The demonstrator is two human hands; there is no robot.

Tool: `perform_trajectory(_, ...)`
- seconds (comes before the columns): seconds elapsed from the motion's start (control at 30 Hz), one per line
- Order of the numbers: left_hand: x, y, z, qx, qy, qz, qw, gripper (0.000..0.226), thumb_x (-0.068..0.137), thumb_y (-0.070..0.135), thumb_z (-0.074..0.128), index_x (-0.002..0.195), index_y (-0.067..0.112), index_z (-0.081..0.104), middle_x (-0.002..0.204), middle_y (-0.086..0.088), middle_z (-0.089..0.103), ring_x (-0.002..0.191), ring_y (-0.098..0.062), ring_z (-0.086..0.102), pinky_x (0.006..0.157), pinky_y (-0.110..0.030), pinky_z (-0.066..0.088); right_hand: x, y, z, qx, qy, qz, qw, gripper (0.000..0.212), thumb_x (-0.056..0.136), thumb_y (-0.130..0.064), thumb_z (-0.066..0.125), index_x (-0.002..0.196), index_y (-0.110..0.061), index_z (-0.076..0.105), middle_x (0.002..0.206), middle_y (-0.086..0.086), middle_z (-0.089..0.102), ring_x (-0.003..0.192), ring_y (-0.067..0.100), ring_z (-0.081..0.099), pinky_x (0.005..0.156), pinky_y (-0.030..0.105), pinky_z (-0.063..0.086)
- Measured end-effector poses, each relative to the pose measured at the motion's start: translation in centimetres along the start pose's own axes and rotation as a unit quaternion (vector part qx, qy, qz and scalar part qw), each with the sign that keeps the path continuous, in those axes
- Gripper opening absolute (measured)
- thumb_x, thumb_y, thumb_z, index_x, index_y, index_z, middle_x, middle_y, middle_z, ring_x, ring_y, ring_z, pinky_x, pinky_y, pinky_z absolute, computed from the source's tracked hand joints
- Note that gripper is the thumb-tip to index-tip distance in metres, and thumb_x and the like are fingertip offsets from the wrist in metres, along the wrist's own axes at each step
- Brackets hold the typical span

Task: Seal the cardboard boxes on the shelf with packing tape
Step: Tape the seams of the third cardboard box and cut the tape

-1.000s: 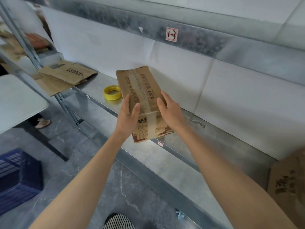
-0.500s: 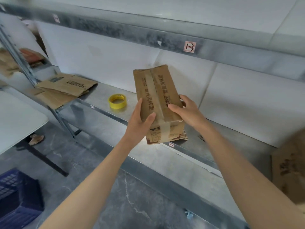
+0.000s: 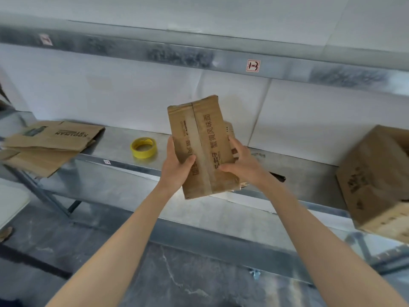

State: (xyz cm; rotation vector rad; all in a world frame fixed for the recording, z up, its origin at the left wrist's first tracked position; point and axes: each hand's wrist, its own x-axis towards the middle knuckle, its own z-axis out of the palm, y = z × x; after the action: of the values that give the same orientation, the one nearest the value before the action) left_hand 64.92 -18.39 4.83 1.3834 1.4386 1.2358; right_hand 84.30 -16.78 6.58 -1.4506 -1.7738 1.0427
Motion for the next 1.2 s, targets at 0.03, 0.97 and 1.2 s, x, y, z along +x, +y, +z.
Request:
perform_trajectory(0.03, 0.0, -0.1, -0.3, -0.008, -0.006, 0.002, 1.0, 0.063, 0.089, 0.015, 0.061, 0.139, 0.033, 0.025, 0.124, 0.009, 0.058, 0.111, -0.003, 0.056, 0.095, -0.035, 0.047, -0.2, -0.2, 0.3, 0.022, 0.012, -0.001, 1.0, 0.09, 0.075, -0.018, 0.077, 0.145, -0.039, 0.023, 0.127, -0.009, 0.043, 0.109, 0.007, 0.052, 0.085, 0.025, 0.049)
perform_trajectory(0.97, -6.8, 6.6, -0.6, 0.023, -0.028, 0.104, 0.994, 0.075, 0.081, 0.027, 0.073, 0.135, 0.048, 0.025, 0.118, 0.03, 0.048, 0.107, 0.009, 0.047, 0.095, -0.031, 0.044, -8.9, -4.2, -1.2, -0.024, 0.193, -0.114, 0.974, 0.094, 0.084, -0.01, 0.062, 0.145, -0.048, 0.002, 0.113, -0.006, 0.038, 0.096, 0.003, 0.051, 0.082, 0.024, 0.048)
perform_trajectory(1.2, -5.6, 6.5, -0.4, 0.023, -0.042, 0.126, 0.991, 0.083, 0.085, 0.026, 0.07, 0.147, 0.04, 0.016, 0.125, 0.027, 0.048, 0.111, 0.007, 0.047, 0.09, -0.02, 0.039, -7.4, -4.6, -2.0, -0.012, 0.231, -0.079, 0.97, 0.094, 0.078, -0.021, 0.072, 0.148, -0.036, 0.011, 0.114, 0.003, 0.049, 0.099, 0.013, 0.055, 0.084, 0.032, 0.05)
